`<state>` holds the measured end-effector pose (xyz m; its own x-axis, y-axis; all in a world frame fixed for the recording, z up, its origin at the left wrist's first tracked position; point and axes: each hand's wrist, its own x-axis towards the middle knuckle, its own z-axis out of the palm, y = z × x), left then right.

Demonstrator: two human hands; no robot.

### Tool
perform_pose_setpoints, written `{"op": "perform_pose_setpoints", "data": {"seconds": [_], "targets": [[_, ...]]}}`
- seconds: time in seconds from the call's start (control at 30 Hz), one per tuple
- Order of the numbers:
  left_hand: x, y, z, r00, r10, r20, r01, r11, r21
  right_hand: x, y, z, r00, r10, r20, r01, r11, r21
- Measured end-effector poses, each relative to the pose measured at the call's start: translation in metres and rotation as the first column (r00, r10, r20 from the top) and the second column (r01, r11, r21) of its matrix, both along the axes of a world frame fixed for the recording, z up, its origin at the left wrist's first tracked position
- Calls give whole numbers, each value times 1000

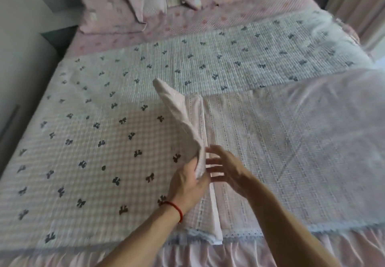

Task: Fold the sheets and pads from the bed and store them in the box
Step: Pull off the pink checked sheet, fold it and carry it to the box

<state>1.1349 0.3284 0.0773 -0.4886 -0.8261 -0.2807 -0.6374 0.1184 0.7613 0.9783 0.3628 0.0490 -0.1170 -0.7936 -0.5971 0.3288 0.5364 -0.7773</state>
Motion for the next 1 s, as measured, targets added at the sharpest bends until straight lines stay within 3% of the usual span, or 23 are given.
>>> {"op": "perform_pose_setpoints", "data": {"seconds": [0.13, 0.3, 0.37, 0.43, 0.47, 0.53, 0.63, 0.7, 0.8, 0.93, 1.0], "targets": [[-88, 53, -9, 987, -137, -79, 132, 989, -68, -74, 37, 4, 997, -60, 40, 61, 998, -29], [-155, 106, -30, 957, -283, -64, 289, 949, 125, -157, 104, -35, 977, -203, 66, 204, 979, -14], [-152, 106, -49, 977, -213, 16, 212, 974, 79, -172, 129, -58, 995, -97, -22, 97, 995, 18], [-135, 94, -75, 963, -107, 246, 131, 988, -86, -180, 147, -81, 998, -16, -57, 19, 998, 59], [-124, 89, -86, 923, -50, 380, 110, 984, -138, -180, 153, -86, 997, -10, -72, 15, 997, 70], [-107, 84, -99, 825, 61, 562, -34, 998, -58, -180, 160, -94, 994, 7, -111, -2, 999, 46], [-84, 86, -112, 824, 148, 547, -311, 925, 218, -171, 164, -95, 994, 23, -110, -18, 999, 42], [-75, 90, -116, 828, 227, 513, -411, 867, 280, -168, 165, -89, 991, -14, -135, 15, 1000, 4], [-76, 99, -112, 838, 282, 467, -454, 835, 311, -170, 169, -96, 983, -65, -171, 59, 997, -40], [-79, 101, -114, 851, 279, 444, -444, 834, 328, -189, 171, -122, 951, 125, -281, -87, 986, 143], [-76, 97, -118, 850, 266, 454, -444, 826, 348, -201, 148, -123, 949, 141, -281, -104, 984, 144]]}}
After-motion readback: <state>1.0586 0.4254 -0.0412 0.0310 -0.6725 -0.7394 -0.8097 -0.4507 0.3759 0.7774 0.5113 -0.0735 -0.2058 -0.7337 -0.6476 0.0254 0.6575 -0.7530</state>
